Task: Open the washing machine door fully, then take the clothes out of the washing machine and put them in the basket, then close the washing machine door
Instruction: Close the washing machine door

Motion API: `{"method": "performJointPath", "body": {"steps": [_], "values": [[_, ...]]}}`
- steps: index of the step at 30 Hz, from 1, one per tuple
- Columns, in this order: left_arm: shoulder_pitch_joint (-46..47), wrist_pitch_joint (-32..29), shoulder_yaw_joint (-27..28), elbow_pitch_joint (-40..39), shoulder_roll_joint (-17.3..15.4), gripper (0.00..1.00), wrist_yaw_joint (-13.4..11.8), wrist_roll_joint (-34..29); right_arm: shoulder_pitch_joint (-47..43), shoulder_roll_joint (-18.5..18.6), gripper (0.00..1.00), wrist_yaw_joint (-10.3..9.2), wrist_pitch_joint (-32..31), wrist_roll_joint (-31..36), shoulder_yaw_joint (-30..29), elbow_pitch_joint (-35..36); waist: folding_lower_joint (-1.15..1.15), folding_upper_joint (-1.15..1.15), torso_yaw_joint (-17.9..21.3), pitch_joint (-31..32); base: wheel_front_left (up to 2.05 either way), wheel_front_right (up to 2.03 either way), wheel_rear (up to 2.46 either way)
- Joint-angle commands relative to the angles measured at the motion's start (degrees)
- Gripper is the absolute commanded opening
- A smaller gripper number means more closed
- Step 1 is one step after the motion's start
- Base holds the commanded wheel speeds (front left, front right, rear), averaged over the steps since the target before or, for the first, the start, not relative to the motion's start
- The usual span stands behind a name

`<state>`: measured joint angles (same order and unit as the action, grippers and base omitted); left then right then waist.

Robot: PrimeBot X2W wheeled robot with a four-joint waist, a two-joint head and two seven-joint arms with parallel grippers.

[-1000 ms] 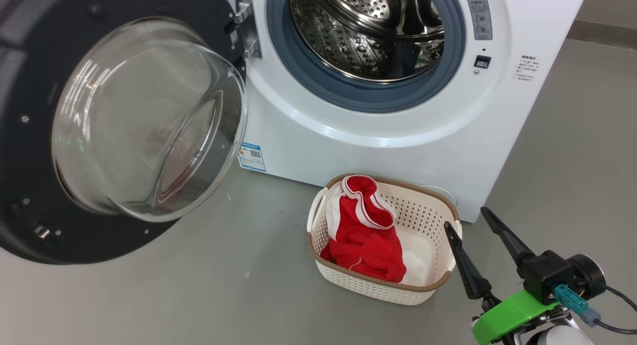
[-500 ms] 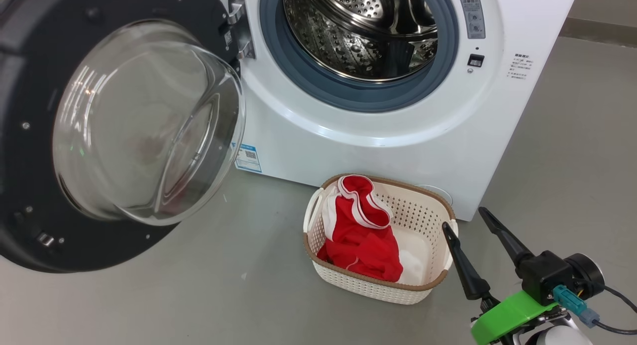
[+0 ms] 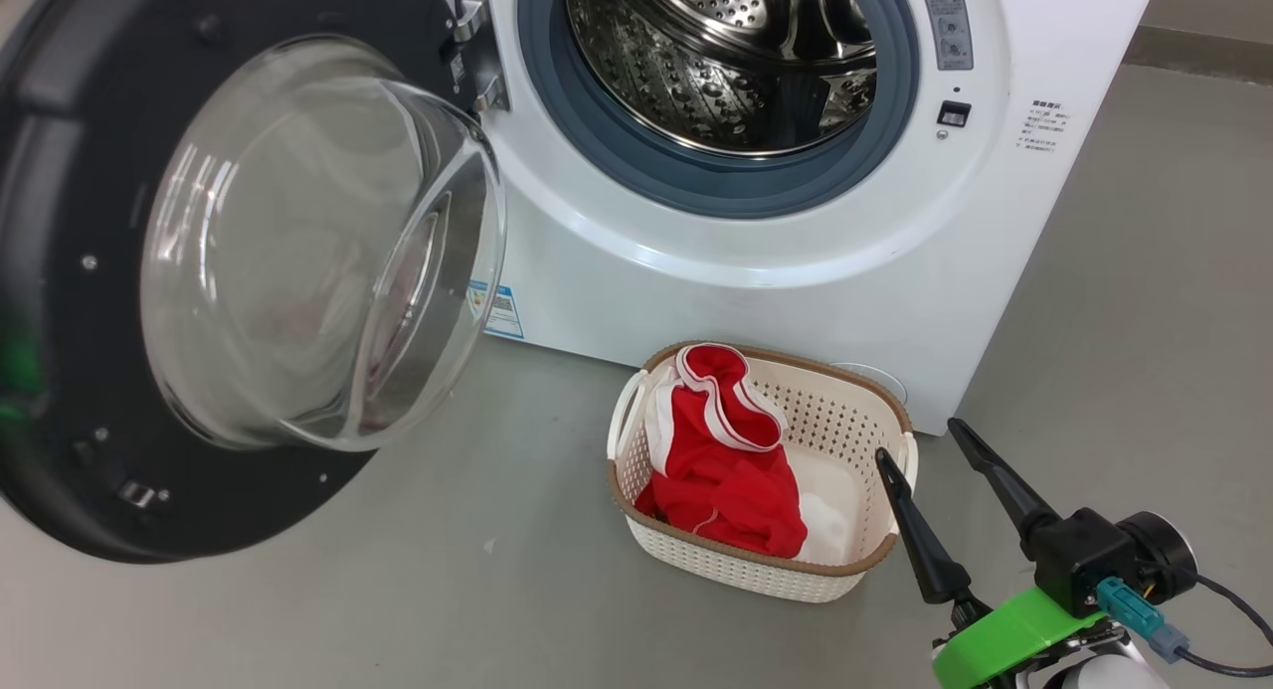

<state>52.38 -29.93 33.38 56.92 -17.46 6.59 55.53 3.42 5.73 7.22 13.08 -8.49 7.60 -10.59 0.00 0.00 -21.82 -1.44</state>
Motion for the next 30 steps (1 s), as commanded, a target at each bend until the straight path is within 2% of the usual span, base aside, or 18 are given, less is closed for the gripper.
{"method": "performJointPath", "body": {"steps": [1,5,14,22,30], "values": [[-1.7,-1.9,0.3,-1.6,0.1,0.00,0.6,0.9,1.7,0.2,1.00,0.26,0.6,0.3,1.0,1.1,0.00,0.00,0.0,0.0,0.00,0.00,0.00],[-3.2,-3.3,0.7,-3.6,1.0,0.00,0.7,2.2,1.9,0.0,1.00,0.26,0.8,0.2,1.0,0.8,0.00,0.00,0.1,0.0,0.00,0.00,0.00],[-7.6,-8.0,2.3,-12.6,5.7,0.00,0.4,6.6,2.0,-0.7,1.00,0.26,1.3,0.3,0.7,0.2,0.00,0.00,0.1,0.0,0.00,0.00,0.00],[-12.8,-12.0,3.0,-24.9,10.9,0.00,-2.9,9.4,2.3,-1.2,1.00,0.26,1.6,0.1,0.4,-0.1,0.00,0.00,1.1,0.0,0.00,0.00,0.00],[-17.9,-14.7,2.0,-38.0,14.1,0.00,-7.2,13.1,2.7,-1.4,1.00,0.26,1.8,0.2,0.0,0.0,0.00,0.00,2.8,-1.0,0.00,0.00,0.00]]}}
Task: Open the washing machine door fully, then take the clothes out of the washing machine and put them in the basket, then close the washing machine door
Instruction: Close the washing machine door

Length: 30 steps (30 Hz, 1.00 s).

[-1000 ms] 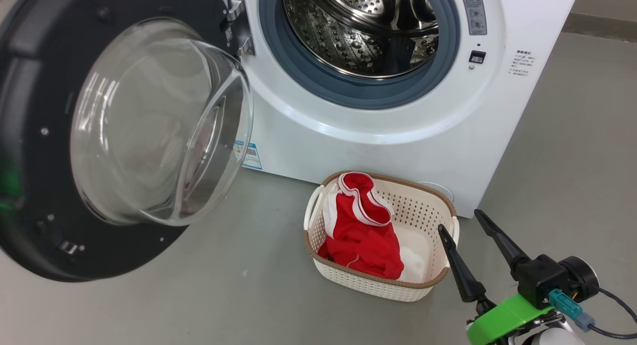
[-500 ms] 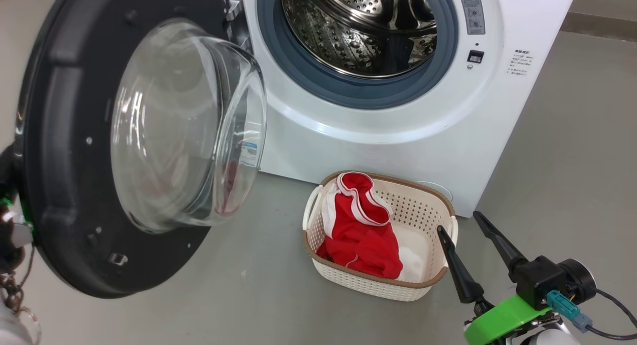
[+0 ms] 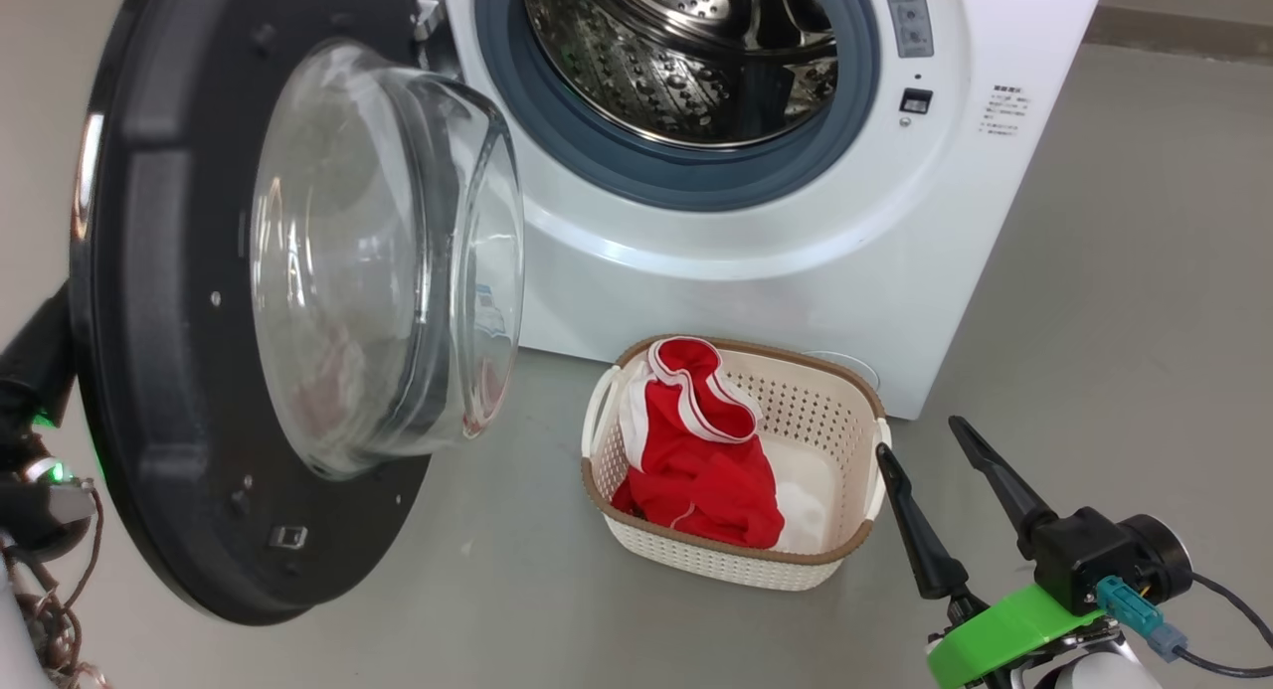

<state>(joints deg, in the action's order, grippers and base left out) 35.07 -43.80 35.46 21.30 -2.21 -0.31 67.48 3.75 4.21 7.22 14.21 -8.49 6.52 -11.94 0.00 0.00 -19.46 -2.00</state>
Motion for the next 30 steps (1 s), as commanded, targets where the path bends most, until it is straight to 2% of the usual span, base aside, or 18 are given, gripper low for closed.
{"method": "performJointPath", "body": {"steps": [1,4,13,22,30], "values": [[-1.2,-0.7,-0.3,-3.7,-1.0,0.00,-0.8,2.0,2.5,0.1,1.00,0.26,0.7,0.2,1.0,1.3,0.00,0.00,0.7,-0.7,0.00,0.00,0.00],[-2.9,0.2,-1.7,-6.7,-0.7,0.00,-2.1,5.7,2.9,0.0,1.00,0.26,0.7,0.0,0.7,1.2,0.00,0.00,1.4,-1.1,0.00,0.00,0.00],[-8.9,6.6,-11.4,-13.9,-0.7,0.00,-5.0,16.4,3.4,-0.1,1.00,0.26,0.8,0.0,-0.1,0.7,0.00,0.00,3.7,-1.5,0.00,0.00,0.00],[-13.0,10.4,-18.0,-20.7,-0.7,0.00,-6.9,20.9,3.6,-0.3,1.00,0.26,0.8,-0.2,-0.1,1.0,0.00,0.00,5.4,-2.1,0.00,0.00,0.00],[-15.2,13.3,-20.8,-23.7,-0.7,0.00,-7.3,22.9,3.9,-0.5,1.00,0.26,0.8,-0.4,0.2,1.4,0.00,0.00,7.5,-2.4,0.00,0.00,0.00]]}}
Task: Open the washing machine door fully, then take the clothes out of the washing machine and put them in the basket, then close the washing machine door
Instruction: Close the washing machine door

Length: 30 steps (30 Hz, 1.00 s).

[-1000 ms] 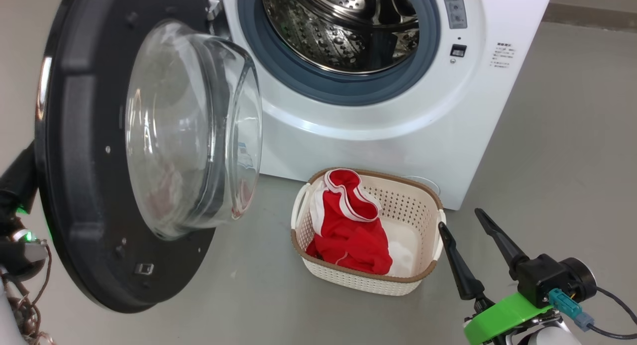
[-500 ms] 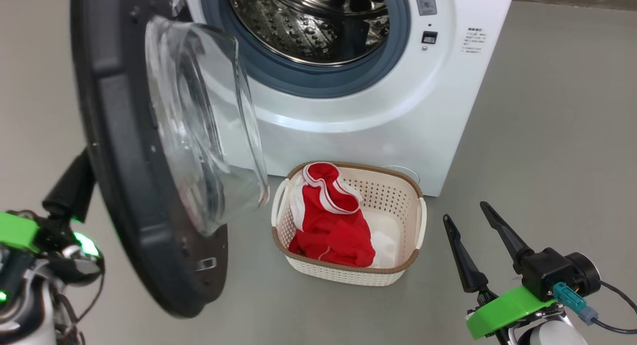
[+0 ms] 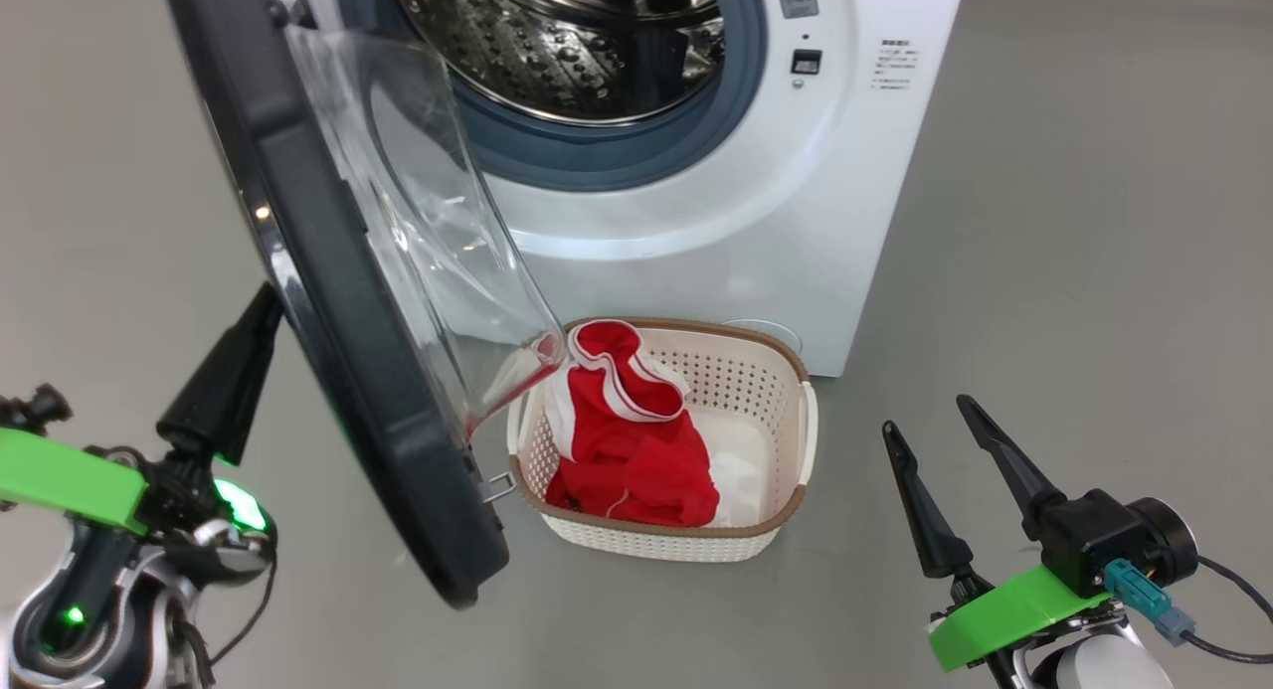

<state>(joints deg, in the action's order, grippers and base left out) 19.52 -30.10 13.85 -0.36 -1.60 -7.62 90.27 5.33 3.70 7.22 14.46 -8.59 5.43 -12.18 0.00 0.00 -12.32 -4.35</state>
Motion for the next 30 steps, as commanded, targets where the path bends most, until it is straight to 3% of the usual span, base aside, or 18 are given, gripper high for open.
{"method": "performJointPath", "body": {"steps": [1,16,22,23,25,26,28,30], "values": [[0.1,-0.2,0.5,-2.1,-1.3,0.00,0.1,0.4,2.3,0.0,1.00,0.26,0.5,-0.3,1.3,1.6,0.00,0.00,0.7,-0.1,0.00,0.00,0.00],[-1.7,2.1,-1.5,-2.8,-1.3,0.00,0.7,1.9,1.7,-0.1,1.00,0.26,0.5,-0.5,1.4,1.7,0.00,0.00,4.4,0.2,0.00,0.00,0.00],[-3.4,3.2,-1.7,-3.2,-4.1,0.00,4.6,-2.6,1.6,-0.2,1.00,0.26,0.5,-0.6,1.4,1.7,0.00,0.00,4.8,0.4,0.00,0.00,0.00],[-3.7,4.0,-1.7,-3.3,-4.8,0.04,5.6,-4.2,1.6,-0.2,1.00,0.26,0.5,-0.6,1.3,1.7,0.00,0.00,4.9,0.3,0.00,0.00,0.00],[-4.2,5.6,-1.8,-3.2,-5.9,0.45,7.2,-7.1,1.5,-0.2,1.00,0.26,0.5,-0.7,1.3,1.8,0.00,0.00,4.8,0.3,0.00,0.00,0.00],[-4.5,6.7,-1.9,-3.2,-7.0,0.97,8.1,-9.7,1.4,-0.2,1.00,0.26,0.5,-0.7,1.2,1.8,0.00,0.00,4.9,0.2,0.00,0.00,0.00],[-4.7,8.0,-2.0,-3.0,-7.6,1.00,8.8,-11.8,1.4,-0.2,1.00,0.26,0.5,-0.8,1.3,1.9,0.00,0.00,4.9,0.2,0.00,0.00,0.00],[-5.1,12.4,-2.0,-2.8,-9.1,1.00,11.1,-17.7,1.5,-0.2,1.00,0.26,0.5,-0.8,1.2,2.1,0.00,0.00,4.9,0.0,0.00,0.00,0.00]]}}
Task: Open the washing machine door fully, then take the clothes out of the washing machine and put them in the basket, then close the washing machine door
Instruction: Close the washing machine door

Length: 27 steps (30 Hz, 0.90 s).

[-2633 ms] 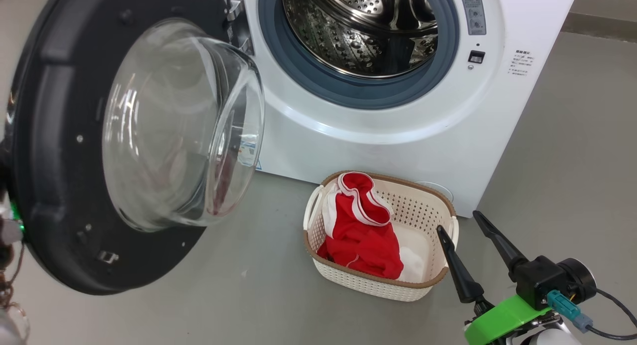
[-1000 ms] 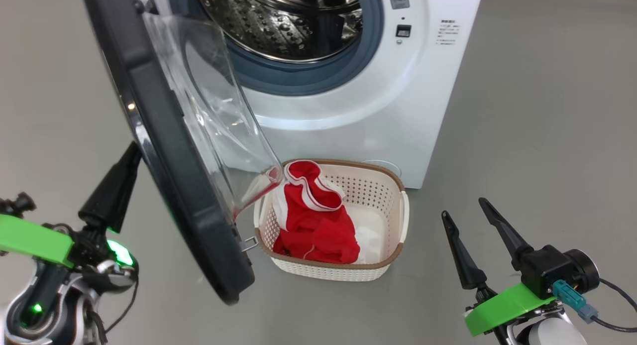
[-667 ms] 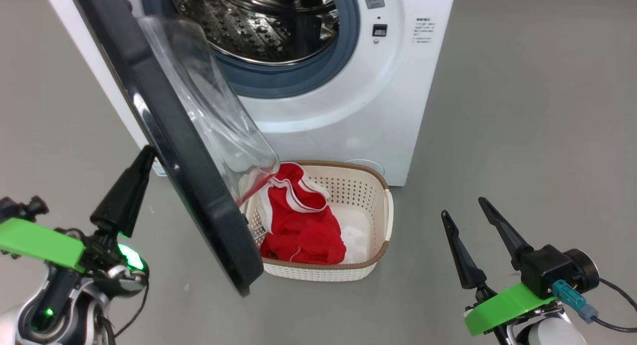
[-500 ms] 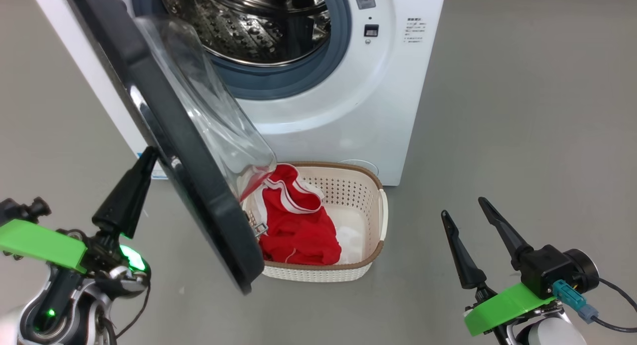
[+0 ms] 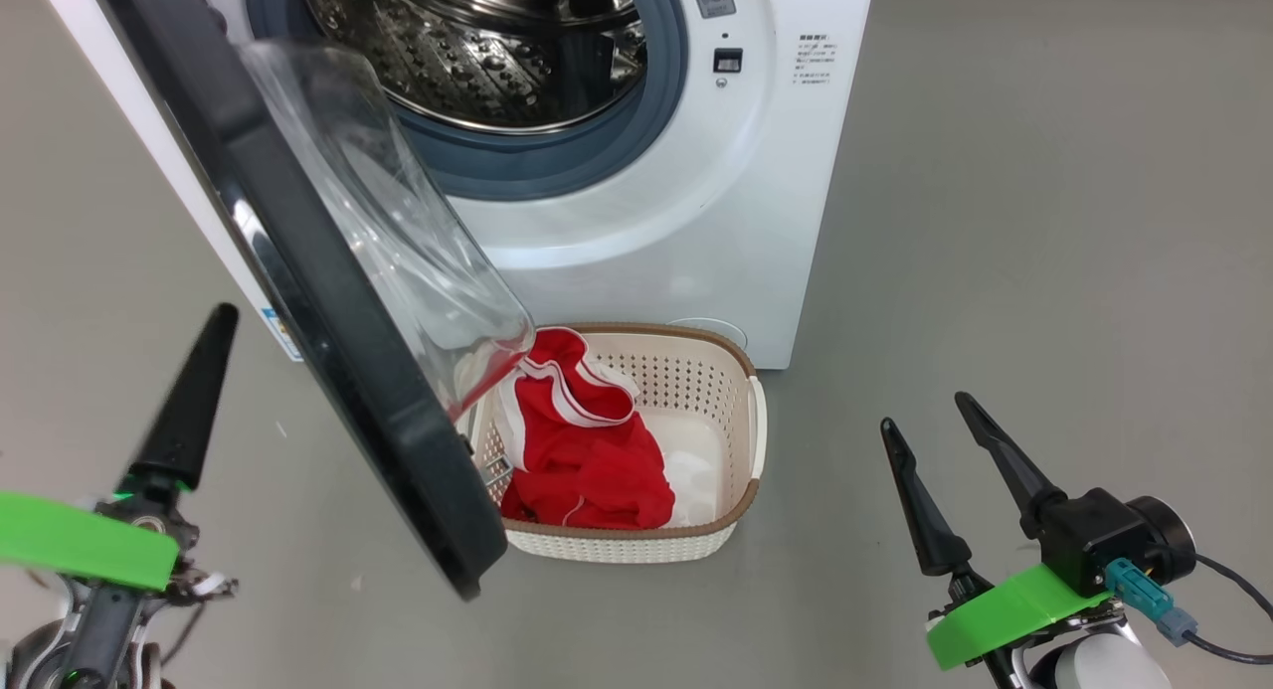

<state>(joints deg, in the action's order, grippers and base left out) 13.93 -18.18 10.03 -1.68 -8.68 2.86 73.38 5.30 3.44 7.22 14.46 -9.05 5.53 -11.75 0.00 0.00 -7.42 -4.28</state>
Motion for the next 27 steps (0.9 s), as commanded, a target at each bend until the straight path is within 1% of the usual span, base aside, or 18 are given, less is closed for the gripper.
{"method": "performJointPath", "body": {"steps": [1,3,6,10,13,16,20,27], "values": [[0.4,2.0,1.7,-1.6,-2.6,1.00,1.5,-3.0,1.5,0.0,1.00,0.26,0.5,-0.4,1.1,1.7,0.00,0.00,0.0,-0.2,0.00,0.00,0.00],[0.0,5.6,1.1,-1.9,-4.0,1.00,2.8,-8.1,1.6,0.0,1.00,0.26,0.5,-0.4,1.0,1.9,0.00,0.00,0.0,-0.4,0.00,0.00,0.00],[-1.0,11.5,-1.2,-2.3,-6.4,1.00,4.0,-16.3,1.8,0.0,1.00,0.26,0.5,-0.5,1.0,1.9,0.00,0.00,0.2,-0.7,0.00,0.00,0.00],[-2.7,19.8,-5.7,-2.3,-10.7,1.00,4.5,-27.4,2.1,-0.1,1.00,0.26,0.5,-0.7,1.2,2.0,0.00,0.00,0.6,-1.0,0.00,0.00,0.00],[-4.0,25.3,-8.9,-1.7,-13.4,1.00,4.6,-33.1,2.3,-0.2,1.00,0.26,0.5,-0.9,1.1,2.1,0.00,0.00,1.1,-1.2,0.00,0.00,0.00],[-5.4,29.2,-11.4,-0.9,-15.7,1.00,4.6,-37.8,2.5,-0.2,1.00,0.26,0.5,-1.1,0.9,2.1,0.00,0.00,1.6,-1.4,0.00,0.00,0.00],[-7.1,31.5,-12.1,-0.2,-16.4,1.00,4.3,-41.8,2.3,-0.3,1.00,0.26,0.5,-1.1,0.6,2.2,0.00,0.00,2.1,-1.5,0.00,0.00,0.00],[-10.6,32.7,-11.9,-0.3,-15.0,1.00,3.0,-44.8,2.2,-0.4,1.00,0.26,0.5,-1.3,0.4,2.2,0.00,0.00,2.4,-1.4,0.00,0.00,0.00]]}}
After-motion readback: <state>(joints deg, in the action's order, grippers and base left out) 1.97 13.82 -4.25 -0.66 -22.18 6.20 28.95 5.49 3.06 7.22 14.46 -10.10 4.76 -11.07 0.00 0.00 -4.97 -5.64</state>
